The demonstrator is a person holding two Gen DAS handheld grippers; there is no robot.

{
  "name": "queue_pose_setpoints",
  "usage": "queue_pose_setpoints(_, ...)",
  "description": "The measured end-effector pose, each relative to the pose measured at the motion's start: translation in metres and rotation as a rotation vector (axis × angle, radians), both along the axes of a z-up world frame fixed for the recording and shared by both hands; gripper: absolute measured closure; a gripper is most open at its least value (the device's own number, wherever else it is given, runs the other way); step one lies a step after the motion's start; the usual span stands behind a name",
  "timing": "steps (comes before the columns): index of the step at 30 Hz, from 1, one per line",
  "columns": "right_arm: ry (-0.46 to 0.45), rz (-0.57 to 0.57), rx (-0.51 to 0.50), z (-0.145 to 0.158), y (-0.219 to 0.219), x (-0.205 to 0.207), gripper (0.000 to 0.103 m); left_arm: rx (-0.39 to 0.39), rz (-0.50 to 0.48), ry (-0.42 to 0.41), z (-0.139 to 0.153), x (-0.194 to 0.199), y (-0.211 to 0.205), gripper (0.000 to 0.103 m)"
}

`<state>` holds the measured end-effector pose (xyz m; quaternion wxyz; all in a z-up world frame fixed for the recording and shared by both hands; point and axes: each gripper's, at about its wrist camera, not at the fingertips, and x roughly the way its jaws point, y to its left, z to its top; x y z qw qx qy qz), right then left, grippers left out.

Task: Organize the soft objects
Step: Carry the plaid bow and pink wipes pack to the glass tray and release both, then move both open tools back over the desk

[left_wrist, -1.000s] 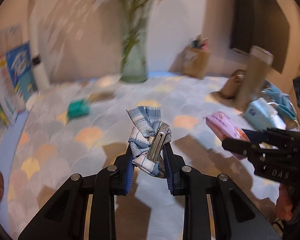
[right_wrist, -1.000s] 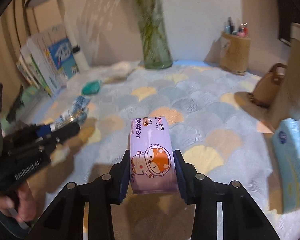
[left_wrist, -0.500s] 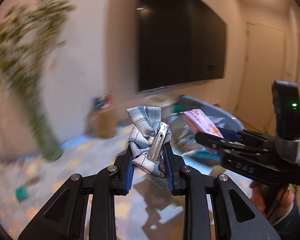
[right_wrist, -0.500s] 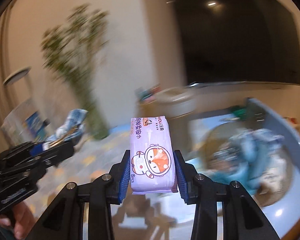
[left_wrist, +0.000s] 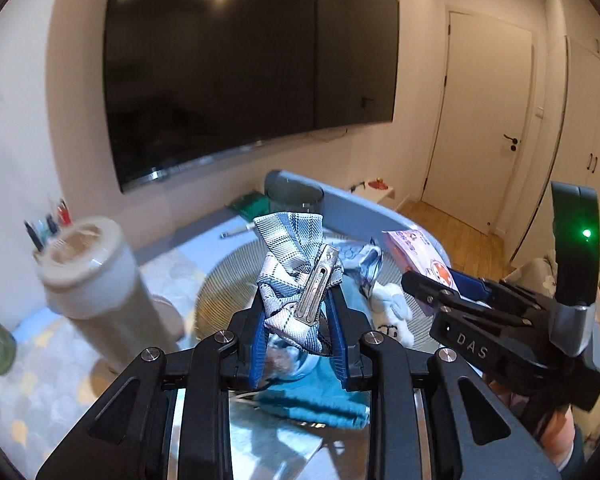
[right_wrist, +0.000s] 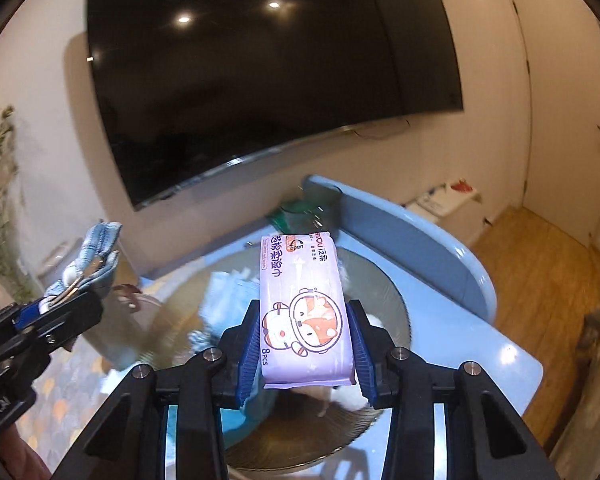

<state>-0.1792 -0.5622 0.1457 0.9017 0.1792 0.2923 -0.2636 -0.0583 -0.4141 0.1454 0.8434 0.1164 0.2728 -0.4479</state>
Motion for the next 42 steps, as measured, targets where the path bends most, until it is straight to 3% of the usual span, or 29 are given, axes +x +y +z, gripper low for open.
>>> queue_pose_setpoints(4,0.024,-0.016,0.078,-0.015,-0.014,0.005,0.059,0.085,-0.050,0.076,-0.021,0.006,-0.016,0.058)
queue_pose_setpoints(6,0.023,-0.016,0.124,-0.020,-0.019,0.003,0.030,0.138,-0.069,0.093,-0.027,0.004,-0.018,0.057)
queue_pose_setpoints(7,0.010,-0.027,0.135,-0.022,-0.021,-0.001,0.028,0.146,-0.067,0.088,-0.028,0.002,-0.016,0.057)
queue_pose_setpoints(9,-0.016,-0.044,0.152,-0.021,-0.023,-0.009,0.028,0.149,-0.059,0.077,-0.026,-0.003,-0.003,0.057)
queue_pose_setpoints(11,-0.026,-0.038,0.174,-0.020,-0.022,-0.016,0.028,0.137,-0.073,0.088,-0.023,-0.007,0.010,0.051)
queue_pose_setpoints(13,-0.040,-0.032,0.167,-0.012,-0.015,-0.022,0.028,0.109,-0.072,0.083,-0.015,-0.011,0.026,0.029)
queue_pose_setpoints(20,-0.065,0.087,0.050,0.022,0.048,-0.019,0.028,0.006,-0.020,0.040,0.012,-0.025,0.116,0.028)
queue_pose_setpoints(22,-0.073,0.144,0.001,0.032,0.075,-0.014,0.026,-0.025,0.005,0.053,0.015,-0.023,0.153,0.022)
queue_pose_setpoints(24,-0.076,0.182,-0.071,0.037,0.105,-0.007,0.018,-0.060,0.086,0.047,0.017,-0.020,0.204,0.021)
queue_pose_setpoints(26,-0.083,0.250,-0.099,0.038,0.137,-0.001,0.018,-0.064,0.186,0.002,0.017,-0.016,0.242,0.021)
queue_pose_setpoints(28,-0.097,0.336,-0.094,0.035,0.165,0.009,0.018,-0.049,0.422,-0.105,0.015,-0.016,0.288,0.021)
queue_pose_setpoints(30,-0.120,0.432,-0.081,0.033,0.198,0.019,0.018,-0.018,0.634,-0.142,0.004,-0.013,0.333,0.021)
queue_pose_setpoints(32,-0.131,0.539,-0.034,0.025,0.232,0.034,0.018,-0.018,0.701,-0.081,-0.014,-0.006,0.373,0.021)
queue_pose_setpoints(36,-0.072,0.709,0.051,0.001,0.298,0.074,0.018,0.109,0.845,-0.063,-0.057,0.009,0.433,0.021)
queue_pose_setpoints(39,0.001,0.794,0.108,-0.033,0.340,0.107,0.018,0.095,0.865,0.039,-0.091,0.019,0.461,0.021)
queue_pose_setpoints(42,0.130,0.775,0.104,-0.079,0.367,0.137,0.018,0.067,0.887,0.137,-0.120,0.030,0.477,0.023)
